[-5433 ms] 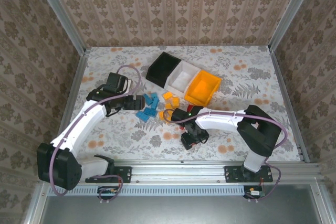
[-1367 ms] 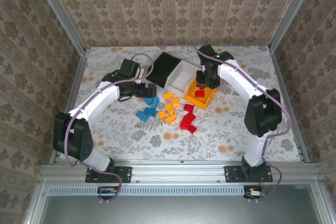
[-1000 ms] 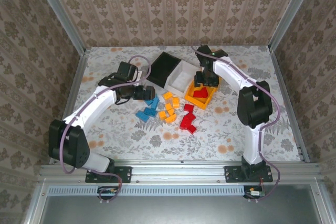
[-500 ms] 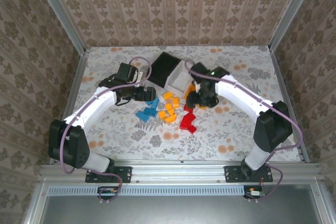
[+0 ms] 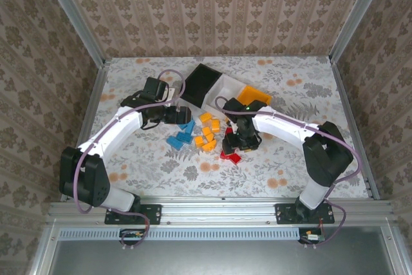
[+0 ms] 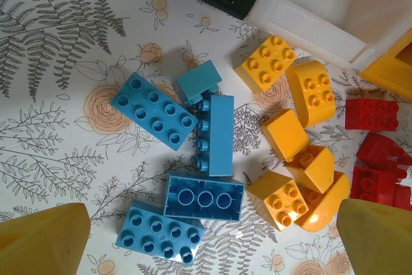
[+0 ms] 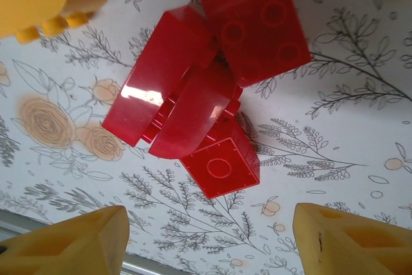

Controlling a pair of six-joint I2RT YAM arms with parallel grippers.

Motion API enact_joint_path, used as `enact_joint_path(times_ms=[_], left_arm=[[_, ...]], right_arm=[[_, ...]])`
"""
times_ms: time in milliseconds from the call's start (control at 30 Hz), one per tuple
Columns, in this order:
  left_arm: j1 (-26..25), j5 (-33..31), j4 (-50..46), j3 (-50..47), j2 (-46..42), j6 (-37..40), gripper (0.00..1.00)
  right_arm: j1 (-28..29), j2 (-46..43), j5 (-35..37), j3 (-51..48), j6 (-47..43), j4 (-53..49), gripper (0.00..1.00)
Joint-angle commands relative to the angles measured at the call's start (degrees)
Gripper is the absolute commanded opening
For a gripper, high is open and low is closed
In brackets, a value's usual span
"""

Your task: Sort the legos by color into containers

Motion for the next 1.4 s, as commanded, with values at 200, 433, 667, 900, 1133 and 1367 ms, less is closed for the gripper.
enact_joint_path(times_ms=[200, 433, 667, 900, 1133, 1367], left_arm=[[0.37, -0.22, -0.75, -0.59, -1.28, 0.64, 1.00], [0.46, -0.59, -1.19, -0.60, -1.66, 0.44, 1.00], [0.46, -0.68, -1.67, -0.73, -2.05, 0.22, 1.00], [0.54, -0.83, -2.06, -0.96, -2.29, -0.16, 1.00], [0.72, -1.02, -2.73, -1.23, -2.71, 0.09, 1.00], [1.03, -0.85, -3.29, -1.39, -2.78, 0.18, 1.00]], right_arm=[[0.98, 2.71, -0.12, -2.61, -8.72, 1.50, 0.66], [3.01, 5.81, 2.04, -2.26, -10.32, 1.68, 0.64], [3.62, 7.32, 4.40, -2.10, -10.68, 2.03, 0.61], [3.87, 8.87, 8.11, -1.55, -10.74, 2.31, 0.54], [4.05, 8.77, 8.83, -1.38, -10.60, 3.28, 0.42], [3.99, 2.64, 9.13, -1.46, -9.35, -1.92, 0.35]])
